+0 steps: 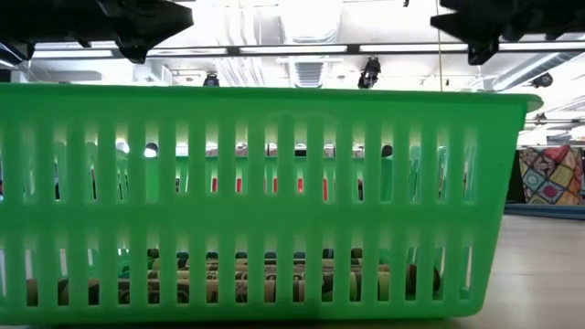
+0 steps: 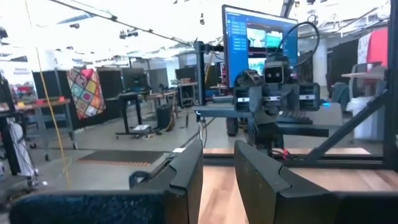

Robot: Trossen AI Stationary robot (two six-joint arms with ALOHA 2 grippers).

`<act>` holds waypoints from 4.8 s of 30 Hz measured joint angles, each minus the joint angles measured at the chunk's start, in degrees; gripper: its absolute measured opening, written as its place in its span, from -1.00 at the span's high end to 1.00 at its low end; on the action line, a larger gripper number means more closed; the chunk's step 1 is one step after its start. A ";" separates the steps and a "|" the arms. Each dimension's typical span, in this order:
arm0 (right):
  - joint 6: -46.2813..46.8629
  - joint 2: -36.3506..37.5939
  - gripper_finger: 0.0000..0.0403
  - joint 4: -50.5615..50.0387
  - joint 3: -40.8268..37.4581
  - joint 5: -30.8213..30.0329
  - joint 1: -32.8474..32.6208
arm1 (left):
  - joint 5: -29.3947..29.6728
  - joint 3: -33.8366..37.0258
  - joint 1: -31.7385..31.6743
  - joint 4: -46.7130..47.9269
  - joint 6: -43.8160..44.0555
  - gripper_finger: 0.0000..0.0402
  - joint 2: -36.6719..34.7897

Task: Sort crayons
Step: Return to Home Position

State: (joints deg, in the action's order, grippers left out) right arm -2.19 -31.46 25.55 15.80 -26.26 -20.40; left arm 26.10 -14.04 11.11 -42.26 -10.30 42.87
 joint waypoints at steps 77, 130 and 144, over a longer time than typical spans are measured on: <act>13.13 28.67 0.87 -19.67 -15.13 15.19 21.76 | -14.65 13.46 -14.70 26.73 10.22 0.72 -42.81; 17.11 18.27 0.95 -14.50 -15.22 15.61 21.78 | -21.48 13.55 -14.68 31.75 12.24 1.00 -41.44; 15.34 18.23 0.95 -16.24 -15.22 15.87 21.78 | -15.12 13.55 -13.34 39.28 17.36 1.00 -37.98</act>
State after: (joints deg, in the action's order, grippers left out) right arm 13.15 -13.23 9.31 0.58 -10.39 1.39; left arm 10.97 -0.49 -2.23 -2.97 7.06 4.89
